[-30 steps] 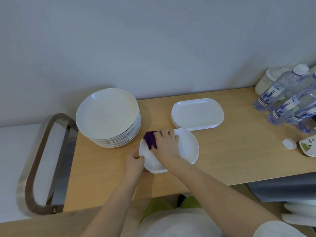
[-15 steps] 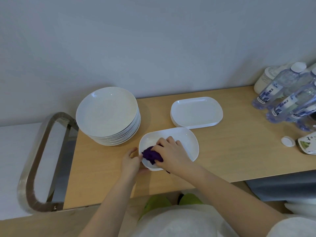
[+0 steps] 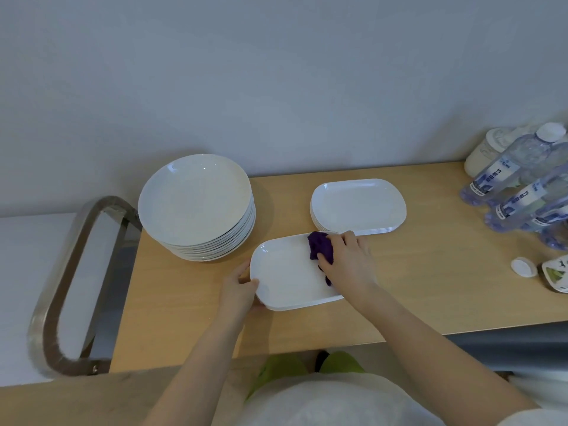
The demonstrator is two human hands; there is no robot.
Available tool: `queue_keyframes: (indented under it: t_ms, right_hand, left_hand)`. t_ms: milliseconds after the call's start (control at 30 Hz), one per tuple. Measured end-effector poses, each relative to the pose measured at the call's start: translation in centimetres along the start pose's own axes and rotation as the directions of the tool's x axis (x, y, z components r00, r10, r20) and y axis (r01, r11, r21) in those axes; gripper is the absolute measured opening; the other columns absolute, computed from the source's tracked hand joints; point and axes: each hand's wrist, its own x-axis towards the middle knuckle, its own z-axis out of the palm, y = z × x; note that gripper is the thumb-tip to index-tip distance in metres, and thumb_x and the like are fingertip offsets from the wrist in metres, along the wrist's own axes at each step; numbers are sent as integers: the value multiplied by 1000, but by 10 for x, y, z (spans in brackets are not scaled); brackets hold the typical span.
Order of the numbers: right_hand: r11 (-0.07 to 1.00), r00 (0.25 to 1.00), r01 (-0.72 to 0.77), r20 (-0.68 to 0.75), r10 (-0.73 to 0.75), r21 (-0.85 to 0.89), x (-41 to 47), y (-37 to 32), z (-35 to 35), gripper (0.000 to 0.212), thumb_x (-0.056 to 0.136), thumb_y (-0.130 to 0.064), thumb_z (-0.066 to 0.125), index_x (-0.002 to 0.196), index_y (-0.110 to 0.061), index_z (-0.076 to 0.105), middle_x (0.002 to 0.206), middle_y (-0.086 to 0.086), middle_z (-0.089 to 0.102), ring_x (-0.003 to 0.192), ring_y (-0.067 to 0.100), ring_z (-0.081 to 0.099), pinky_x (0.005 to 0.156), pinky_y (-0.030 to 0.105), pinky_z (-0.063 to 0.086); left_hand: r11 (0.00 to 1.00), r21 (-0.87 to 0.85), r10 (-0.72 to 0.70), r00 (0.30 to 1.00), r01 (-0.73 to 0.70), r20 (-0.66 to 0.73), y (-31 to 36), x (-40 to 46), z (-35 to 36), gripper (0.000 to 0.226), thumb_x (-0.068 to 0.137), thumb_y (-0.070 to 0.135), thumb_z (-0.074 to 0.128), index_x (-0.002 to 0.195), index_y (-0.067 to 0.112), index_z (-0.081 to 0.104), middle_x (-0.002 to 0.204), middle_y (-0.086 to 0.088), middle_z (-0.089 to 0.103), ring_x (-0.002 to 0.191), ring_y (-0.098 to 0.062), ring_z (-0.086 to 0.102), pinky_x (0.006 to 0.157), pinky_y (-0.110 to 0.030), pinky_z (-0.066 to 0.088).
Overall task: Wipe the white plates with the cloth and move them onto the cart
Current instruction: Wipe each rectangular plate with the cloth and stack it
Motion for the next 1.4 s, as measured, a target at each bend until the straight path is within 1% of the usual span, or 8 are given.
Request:
queue_keyframes:
  t_ms: [133,433,600,733,900,1033,1233,1400]
  right_hand:
    - [998,999,-32,-24,33,57,10,-30,3,42,92,-43,47,125,-17,50,117,3,50,101,28,45,87,31,36]
    - [969,969,241,39,-243,51,-10,-96,28,44,91,-48,47,127,-24,51,126,0,49,109,28,40,85,37,35]
    - [971,972,227,44,-230,77,-31,-98,32,44,93,-44,46,130,-20,48,125,4,47,109,28,40,86,39,38]
    - [970,968,238,70,-241,50,-37,-79,28,46,92,-46,49,131,-22,45,125,4,46,109,28,40,85,36,38]
    - [987,988,153,37,-152,-39,-36,-26,20,46,90,-47,48,131,-27,45,126,-1,47,110,25,42,88,34,39]
    - [998,998,-11,-67,7,-67,-25,5,12,48,91,-48,47,132,-24,47,122,0,50,109,24,43,93,34,40]
    - [995,989,-99,-103,102,32,2,-20,10,44,92,-46,48,126,-17,50,118,3,49,105,25,45,92,32,39]
    - [1000,999,-5,-45,6,23,0,-57,21,44,93,-46,44,128,-19,49,123,5,50,109,29,45,92,34,36]
  left_hand:
    - [1000,28,-2,1000,2,-5,0,4,-2,49,89,-7,50,129,21,57,87,0,60,77,-16,60,41,-21,51]
    - [999,39,-6,1000,6,5,-4,12,-4,48,91,-7,50,128,24,56,77,3,66,68,-11,64,44,-27,53]
    - [998,56,3,1000,-2,-11,-6,8,-2,56,85,-13,39,119,29,55,80,-9,65,62,-22,65,44,-34,55]
    - [996,77,49,999,-48,-9,-7,7,-1,54,89,-10,43,128,24,55,102,-16,67,81,-28,67,66,-46,59]
    - [995,64,76,997,-76,10,1,-2,0,49,88,-5,43,112,36,57,90,-3,63,69,-20,65,44,-28,54]
    - [994,60,92,996,-92,-6,5,-5,3,52,86,-10,40,104,36,57,81,2,61,69,-19,61,41,-26,52]
    - [993,73,97,995,-97,3,6,-6,3,53,85,-11,39,95,37,61,80,10,60,66,-12,59,41,-27,52]
    - [990,97,97,995,-99,25,3,-3,2,49,86,-9,40,101,34,59,81,10,63,68,-16,64,42,-26,52]
